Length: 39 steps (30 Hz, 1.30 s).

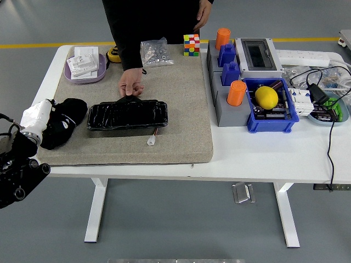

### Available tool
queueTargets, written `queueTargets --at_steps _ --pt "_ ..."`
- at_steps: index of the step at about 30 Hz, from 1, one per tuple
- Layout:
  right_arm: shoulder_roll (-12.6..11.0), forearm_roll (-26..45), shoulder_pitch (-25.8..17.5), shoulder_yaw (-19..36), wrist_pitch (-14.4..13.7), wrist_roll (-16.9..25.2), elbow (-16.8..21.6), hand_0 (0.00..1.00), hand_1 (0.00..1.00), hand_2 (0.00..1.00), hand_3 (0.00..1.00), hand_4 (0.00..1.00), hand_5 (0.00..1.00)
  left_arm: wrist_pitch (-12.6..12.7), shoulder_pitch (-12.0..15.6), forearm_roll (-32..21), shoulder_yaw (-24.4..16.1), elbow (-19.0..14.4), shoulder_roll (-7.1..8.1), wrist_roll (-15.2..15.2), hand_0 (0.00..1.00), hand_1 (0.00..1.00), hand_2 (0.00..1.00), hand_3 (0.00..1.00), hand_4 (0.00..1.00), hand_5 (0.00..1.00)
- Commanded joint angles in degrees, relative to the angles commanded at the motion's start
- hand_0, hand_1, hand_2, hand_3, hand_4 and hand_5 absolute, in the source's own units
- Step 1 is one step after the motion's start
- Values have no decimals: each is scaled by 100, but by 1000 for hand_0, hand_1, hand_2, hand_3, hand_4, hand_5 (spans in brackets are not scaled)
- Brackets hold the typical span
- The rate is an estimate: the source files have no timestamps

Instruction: Pick the rag up,wipe the panel,place it on the desk

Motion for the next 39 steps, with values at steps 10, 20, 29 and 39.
queueTargets --at_steps 10,20,29,39 --pt "-4 -20 6 54 -5 -11 0 726 663 695 587 943 586 -211 36 -87 -145 -164 113 -28 667 833 865 670 816 230" --pt "4 -63 -15 116 -8 -18 0 726 663 694 588 943 586 -392 154 -225 -253 -377 226 -38 715 859 888 760 862 317" --pt "2 -97 -32 150 -16 -23 0 726 663 695 587 943 587 -471 324 -671 -398 -707 402 -56 715 861 886 786 869 341" --pt "21 -170 -68 193 -15 -26 0 726 662 692 587 942 585 -465 726 -859 -872 -1292 634 -85 716 856 878 769 878 362"
